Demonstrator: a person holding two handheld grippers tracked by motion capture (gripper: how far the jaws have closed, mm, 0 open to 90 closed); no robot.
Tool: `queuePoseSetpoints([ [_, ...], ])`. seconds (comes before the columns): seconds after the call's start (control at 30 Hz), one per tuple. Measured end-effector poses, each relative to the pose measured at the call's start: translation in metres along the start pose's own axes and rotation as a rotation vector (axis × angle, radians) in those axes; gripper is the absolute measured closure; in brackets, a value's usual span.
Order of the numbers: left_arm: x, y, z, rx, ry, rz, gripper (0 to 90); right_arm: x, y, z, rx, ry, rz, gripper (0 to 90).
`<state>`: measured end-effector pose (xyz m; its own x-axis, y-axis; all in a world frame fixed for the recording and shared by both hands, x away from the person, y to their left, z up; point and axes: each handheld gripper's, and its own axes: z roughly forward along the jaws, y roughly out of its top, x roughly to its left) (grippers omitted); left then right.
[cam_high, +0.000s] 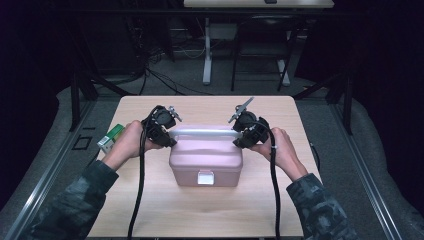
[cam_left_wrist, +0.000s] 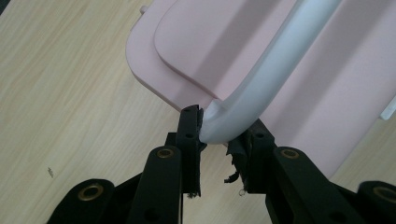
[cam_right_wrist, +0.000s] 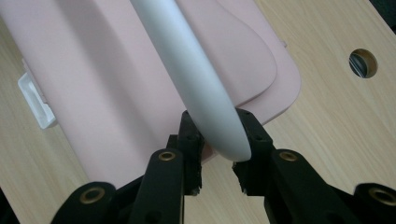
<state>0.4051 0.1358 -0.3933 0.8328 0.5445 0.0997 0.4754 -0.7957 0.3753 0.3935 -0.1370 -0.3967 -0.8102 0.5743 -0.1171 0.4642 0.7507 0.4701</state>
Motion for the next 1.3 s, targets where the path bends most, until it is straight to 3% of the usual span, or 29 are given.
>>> queuePoseSetpoints([
  [0.3, -0.005, -0.014, -0.005, -0.034, -0.026, -0.025, 73.3, 0.011, -0.004, -0.003, -0.012, 0.026, -0.007, 74.1],
  [0.5, -0.013, -0.018, -0.006, -0.057, -0.043, -0.02, 73.2, 0.014, -0.01, -0.005, -0.036, 0.036, 0.01, 73.7],
  [1.13, -0.023, -0.013, -0.002, -0.116, -0.035, -0.014, 73.7, 0.011, -0.025, -0.012, -0.068, 0.044, 0.061, 72.6],
  [1.23, -0.023, -0.015, -0.004, -0.122, -0.039, -0.016, 69.0, 0.013, -0.027, -0.013, -0.103, 0.035, 0.056, 70.5],
  [1.3, -0.023, -0.016, -0.005, -0.128, -0.042, -0.028, 59.9, 0.013, -0.027, -0.014, -0.12, 0.039, 0.054, 67.8],
])
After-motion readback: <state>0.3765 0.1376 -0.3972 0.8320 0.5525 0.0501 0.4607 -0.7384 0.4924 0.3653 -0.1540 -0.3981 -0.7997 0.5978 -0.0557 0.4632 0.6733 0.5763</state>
